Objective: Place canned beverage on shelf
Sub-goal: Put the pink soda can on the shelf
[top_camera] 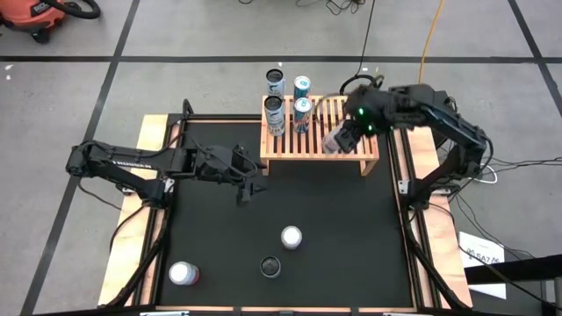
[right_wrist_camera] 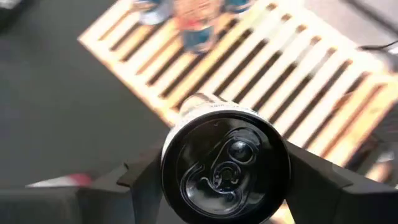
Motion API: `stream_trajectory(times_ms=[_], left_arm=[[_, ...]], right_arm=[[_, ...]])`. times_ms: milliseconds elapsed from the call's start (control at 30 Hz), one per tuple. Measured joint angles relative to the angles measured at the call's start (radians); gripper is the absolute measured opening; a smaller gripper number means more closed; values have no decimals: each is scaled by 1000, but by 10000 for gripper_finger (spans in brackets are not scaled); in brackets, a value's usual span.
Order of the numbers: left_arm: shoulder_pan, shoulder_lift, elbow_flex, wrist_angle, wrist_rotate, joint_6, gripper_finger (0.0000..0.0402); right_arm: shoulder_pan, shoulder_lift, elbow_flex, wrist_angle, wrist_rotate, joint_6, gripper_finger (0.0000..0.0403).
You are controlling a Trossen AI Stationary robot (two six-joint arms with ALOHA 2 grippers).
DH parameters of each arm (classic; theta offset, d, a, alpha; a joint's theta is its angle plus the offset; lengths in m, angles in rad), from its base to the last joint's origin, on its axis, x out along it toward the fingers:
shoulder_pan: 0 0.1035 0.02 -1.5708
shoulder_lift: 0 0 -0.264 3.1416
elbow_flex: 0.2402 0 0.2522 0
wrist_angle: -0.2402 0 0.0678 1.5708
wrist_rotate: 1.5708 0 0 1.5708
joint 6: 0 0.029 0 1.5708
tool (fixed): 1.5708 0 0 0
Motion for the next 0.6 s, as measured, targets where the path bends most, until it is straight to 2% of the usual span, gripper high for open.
stream_trajectory(times_ms=[133, 333, 600], left_arm=[[19, 0, 0, 1, -7, -2, 317], [54, 0, 0, 2, -37, -109, 317], [98, 0, 0, -31, -66, -241, 317]], right_arm=[[-138, 24, 0, 7, -26, -162, 247], [-303, 92, 0, 76, -45, -423, 247], [-415, 171, 6, 169, -105, -673, 247]])
